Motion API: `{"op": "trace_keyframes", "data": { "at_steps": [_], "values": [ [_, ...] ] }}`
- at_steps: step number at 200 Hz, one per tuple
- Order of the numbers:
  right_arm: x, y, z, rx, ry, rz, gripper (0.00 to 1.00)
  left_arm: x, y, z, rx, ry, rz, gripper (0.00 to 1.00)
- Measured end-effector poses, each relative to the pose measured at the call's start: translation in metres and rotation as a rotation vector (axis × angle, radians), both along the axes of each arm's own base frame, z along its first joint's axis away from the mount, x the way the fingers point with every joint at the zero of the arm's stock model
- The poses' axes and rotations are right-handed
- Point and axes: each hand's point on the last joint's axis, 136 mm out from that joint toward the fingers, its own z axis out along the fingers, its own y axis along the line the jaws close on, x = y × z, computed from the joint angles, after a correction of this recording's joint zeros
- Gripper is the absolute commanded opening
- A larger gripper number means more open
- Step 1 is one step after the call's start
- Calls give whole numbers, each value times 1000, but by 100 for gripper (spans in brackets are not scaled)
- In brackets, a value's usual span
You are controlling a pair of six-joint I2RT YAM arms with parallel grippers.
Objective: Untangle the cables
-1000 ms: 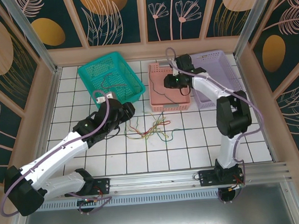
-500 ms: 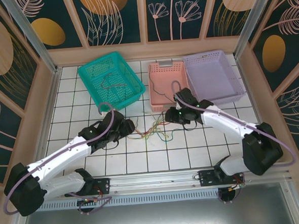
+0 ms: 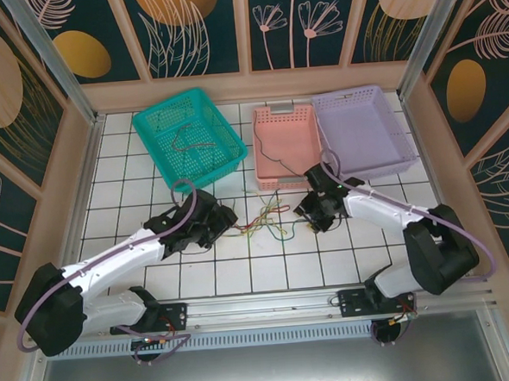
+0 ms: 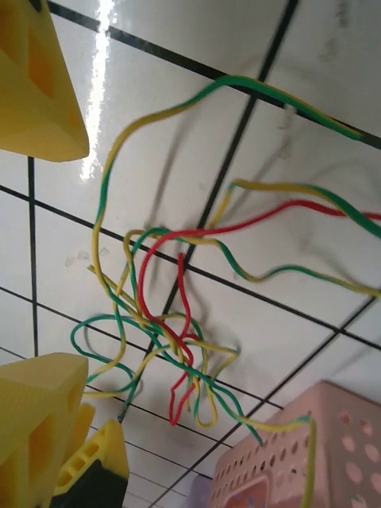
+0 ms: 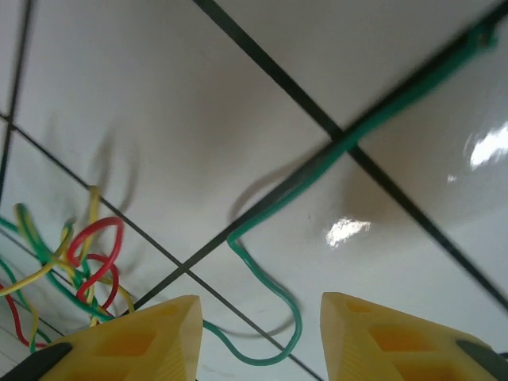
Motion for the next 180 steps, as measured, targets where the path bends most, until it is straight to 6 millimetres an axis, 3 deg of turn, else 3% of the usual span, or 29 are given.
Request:
{"op": "trace_keyframes", "data": {
  "at_steps": [48,93,120,152,163,180],
  "values": [
    [3,13,-17,16,72,-104,46,-10,1,-25,-106,118,144,67],
    [5,12,-24,0,92,-141,45,3,-17,-37,-117,174,175,69],
    [5,9,-27,-21,110,-156,42,15,-25,-34,-116,162,181,66],
    [5,9,-30,-48,138,-160,42,17,-22,-45,-78,169,194,57],
    [5,9,-31,-64,157,-158,36,17,-20,-49,-67,170,200,51],
    [0,5,-33,-94,194,-160,15,19,-17,-51,-43,155,200,45]
  ]
}}
